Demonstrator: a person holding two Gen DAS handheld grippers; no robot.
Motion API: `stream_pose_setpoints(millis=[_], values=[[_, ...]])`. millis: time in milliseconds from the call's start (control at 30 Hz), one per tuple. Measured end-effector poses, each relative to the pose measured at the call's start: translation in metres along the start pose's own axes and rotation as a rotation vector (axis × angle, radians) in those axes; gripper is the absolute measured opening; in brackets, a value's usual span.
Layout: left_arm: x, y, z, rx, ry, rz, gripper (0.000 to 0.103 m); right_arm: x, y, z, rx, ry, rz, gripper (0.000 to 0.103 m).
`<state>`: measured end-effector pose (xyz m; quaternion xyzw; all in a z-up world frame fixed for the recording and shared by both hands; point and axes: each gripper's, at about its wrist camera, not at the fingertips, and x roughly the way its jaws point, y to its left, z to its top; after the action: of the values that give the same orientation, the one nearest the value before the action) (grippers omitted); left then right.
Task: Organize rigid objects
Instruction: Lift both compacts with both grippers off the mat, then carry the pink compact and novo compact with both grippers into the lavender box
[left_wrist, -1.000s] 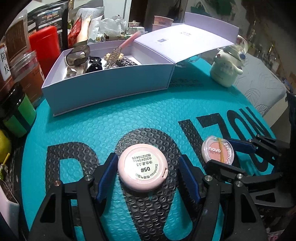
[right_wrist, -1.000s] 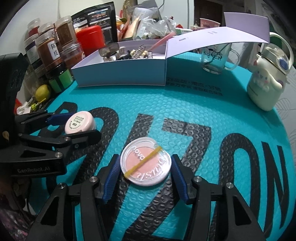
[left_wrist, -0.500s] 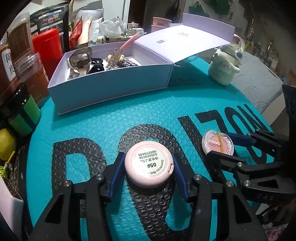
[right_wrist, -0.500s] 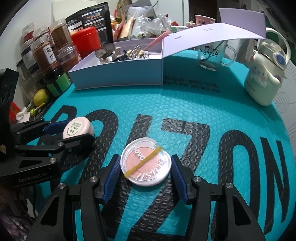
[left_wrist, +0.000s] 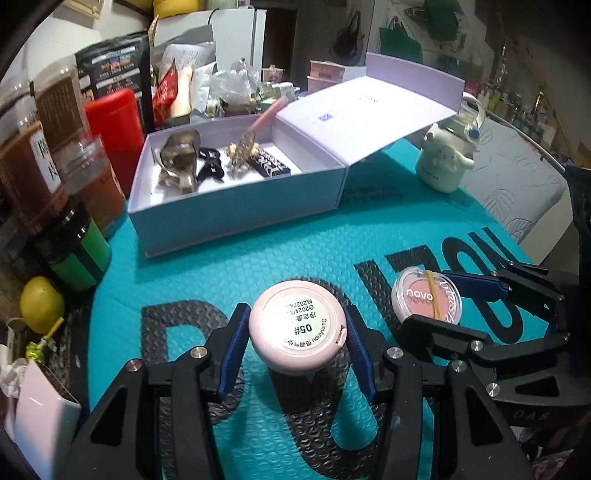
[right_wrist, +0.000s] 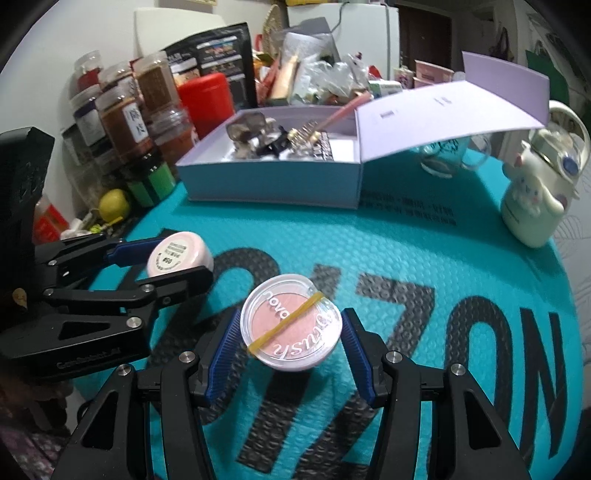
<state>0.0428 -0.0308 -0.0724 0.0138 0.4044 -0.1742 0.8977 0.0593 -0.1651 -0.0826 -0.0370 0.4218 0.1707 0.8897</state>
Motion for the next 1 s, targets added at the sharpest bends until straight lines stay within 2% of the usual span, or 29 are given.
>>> stream_pose_setpoints(millis=[400,567,1000], values=[[-0.021,0.003,0.034,0.021,-0.075,0.041,0.050,-0.021,0.003,0.025,-0.019,-0.067,0.019,0.054],[-0.027,0.002,0.047,0.032,-0.097,0.042,0.050,-0.031,0.001,0.039,-0.033,-0.096,0.040,0.054],[-0.030,0.000,0.089,0.061,-0.153,0.041,0.050,-0.045,-0.004,0.083,-0.098,-0.174,0.031,0.054]])
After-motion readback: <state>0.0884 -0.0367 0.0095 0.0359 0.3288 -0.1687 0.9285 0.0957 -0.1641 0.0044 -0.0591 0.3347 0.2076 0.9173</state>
